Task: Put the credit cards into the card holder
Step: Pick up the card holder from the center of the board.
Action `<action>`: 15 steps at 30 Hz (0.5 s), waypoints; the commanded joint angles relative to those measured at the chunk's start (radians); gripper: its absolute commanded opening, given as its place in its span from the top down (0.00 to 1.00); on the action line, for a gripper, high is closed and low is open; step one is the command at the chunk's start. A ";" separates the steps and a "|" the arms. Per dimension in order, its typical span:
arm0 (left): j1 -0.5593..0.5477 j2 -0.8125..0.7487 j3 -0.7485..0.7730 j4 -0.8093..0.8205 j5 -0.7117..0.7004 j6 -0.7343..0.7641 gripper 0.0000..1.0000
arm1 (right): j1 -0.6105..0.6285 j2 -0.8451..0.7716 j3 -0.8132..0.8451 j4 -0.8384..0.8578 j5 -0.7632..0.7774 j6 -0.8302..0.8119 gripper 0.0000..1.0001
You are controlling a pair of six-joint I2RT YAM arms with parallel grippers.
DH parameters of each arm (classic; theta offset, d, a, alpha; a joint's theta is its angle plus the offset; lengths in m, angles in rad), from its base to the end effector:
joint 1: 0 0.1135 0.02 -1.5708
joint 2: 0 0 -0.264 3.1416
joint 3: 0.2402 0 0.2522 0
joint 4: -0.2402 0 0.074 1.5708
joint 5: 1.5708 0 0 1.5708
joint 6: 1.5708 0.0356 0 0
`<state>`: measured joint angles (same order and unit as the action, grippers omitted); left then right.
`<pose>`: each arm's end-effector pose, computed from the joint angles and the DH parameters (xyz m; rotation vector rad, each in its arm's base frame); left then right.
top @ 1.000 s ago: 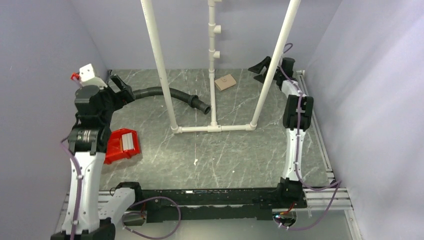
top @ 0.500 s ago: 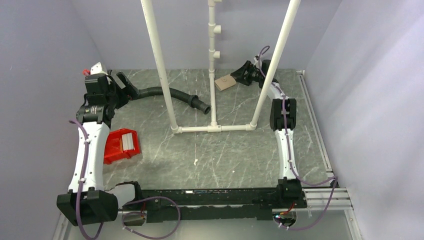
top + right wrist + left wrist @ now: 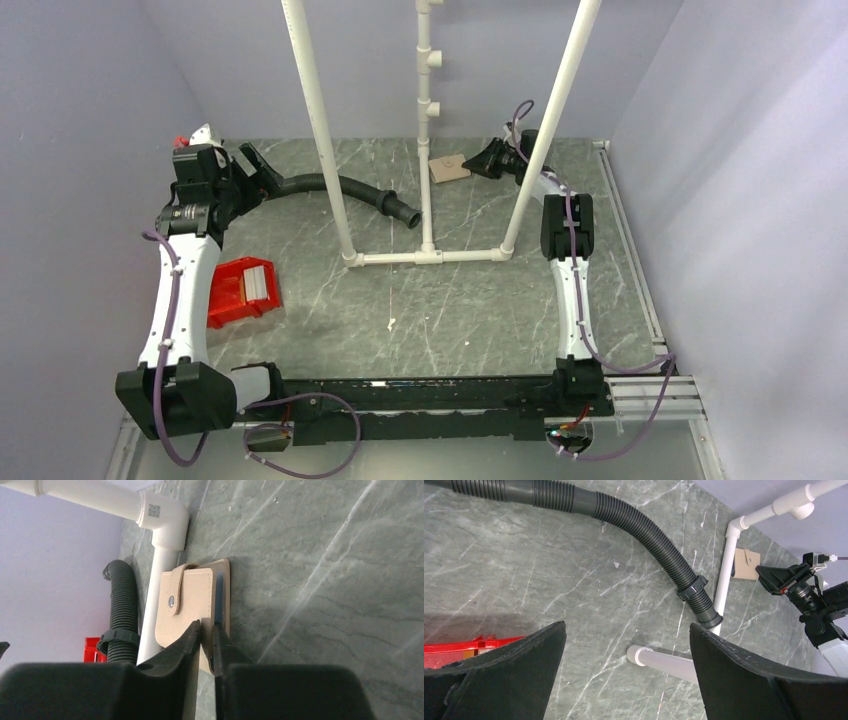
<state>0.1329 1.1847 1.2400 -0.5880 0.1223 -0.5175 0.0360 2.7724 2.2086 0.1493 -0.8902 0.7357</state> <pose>0.2544 0.0296 0.3760 -0.6066 2.0309 -0.3586 0.5922 0.0490 0.0897 0.1000 2.0770 1.3651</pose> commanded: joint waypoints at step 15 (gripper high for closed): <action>0.040 0.303 0.176 -0.243 0.051 -0.024 0.03 | -0.161 -0.665 -0.643 -0.313 0.394 -0.024 1.00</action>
<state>0.1600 1.4063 1.3651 -0.7067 0.1661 -0.5186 -0.0811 2.3569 1.6398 0.1066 -0.7517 0.8112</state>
